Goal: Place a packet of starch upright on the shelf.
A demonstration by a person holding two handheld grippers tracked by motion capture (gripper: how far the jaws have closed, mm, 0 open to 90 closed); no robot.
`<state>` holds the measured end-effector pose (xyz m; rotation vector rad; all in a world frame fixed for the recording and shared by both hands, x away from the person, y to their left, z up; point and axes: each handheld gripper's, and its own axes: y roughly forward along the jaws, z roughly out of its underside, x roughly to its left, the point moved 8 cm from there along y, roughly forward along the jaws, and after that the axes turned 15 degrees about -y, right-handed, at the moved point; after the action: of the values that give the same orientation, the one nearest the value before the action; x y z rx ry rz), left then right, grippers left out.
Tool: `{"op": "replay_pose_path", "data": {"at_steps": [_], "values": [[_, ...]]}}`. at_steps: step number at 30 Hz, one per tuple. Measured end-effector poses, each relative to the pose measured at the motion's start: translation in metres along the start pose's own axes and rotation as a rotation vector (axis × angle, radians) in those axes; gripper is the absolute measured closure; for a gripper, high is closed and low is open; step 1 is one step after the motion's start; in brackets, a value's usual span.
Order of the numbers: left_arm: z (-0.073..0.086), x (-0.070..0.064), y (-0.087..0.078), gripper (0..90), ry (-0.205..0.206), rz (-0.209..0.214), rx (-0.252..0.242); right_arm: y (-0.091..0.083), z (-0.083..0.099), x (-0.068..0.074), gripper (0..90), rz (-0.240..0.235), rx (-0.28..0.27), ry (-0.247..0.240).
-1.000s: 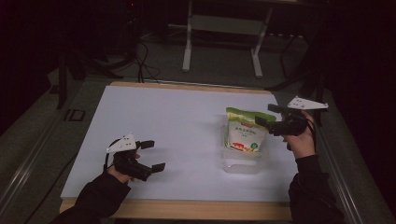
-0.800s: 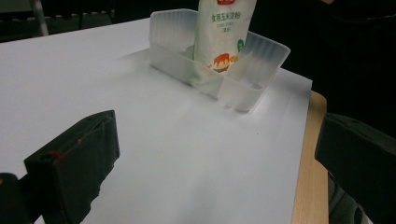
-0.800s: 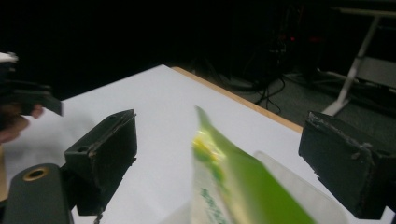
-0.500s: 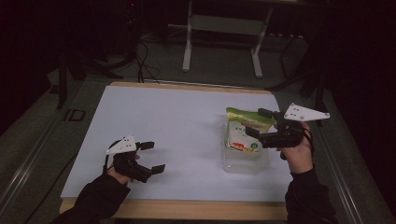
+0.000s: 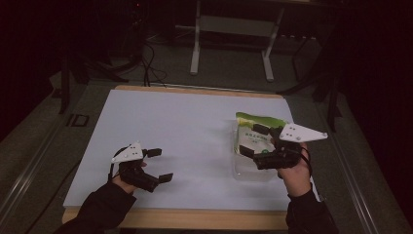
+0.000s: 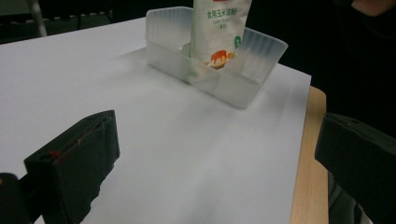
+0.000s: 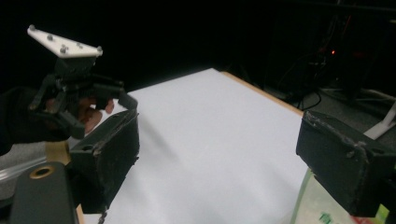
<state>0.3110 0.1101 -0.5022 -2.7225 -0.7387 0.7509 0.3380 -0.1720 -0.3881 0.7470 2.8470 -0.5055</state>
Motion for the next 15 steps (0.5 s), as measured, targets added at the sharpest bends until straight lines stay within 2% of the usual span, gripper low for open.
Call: {"op": "replay_pose_path", "data": {"at_steps": [5,6,15], "values": [[0.001,0.000,0.000,0.5,0.013,-0.005,0.003,0.003,0.007,0.009,12.1,-0.006,0.002,0.010],[0.001,-0.001,0.001,0.5,0.015,-0.004,0.003,0.006,0.012,0.014,11.9,-0.018,0.001,0.021],[0.002,-0.002,0.001,0.5,0.029,0.000,0.006,0.018,0.035,0.031,11.7,-0.029,0.021,0.038]]}}
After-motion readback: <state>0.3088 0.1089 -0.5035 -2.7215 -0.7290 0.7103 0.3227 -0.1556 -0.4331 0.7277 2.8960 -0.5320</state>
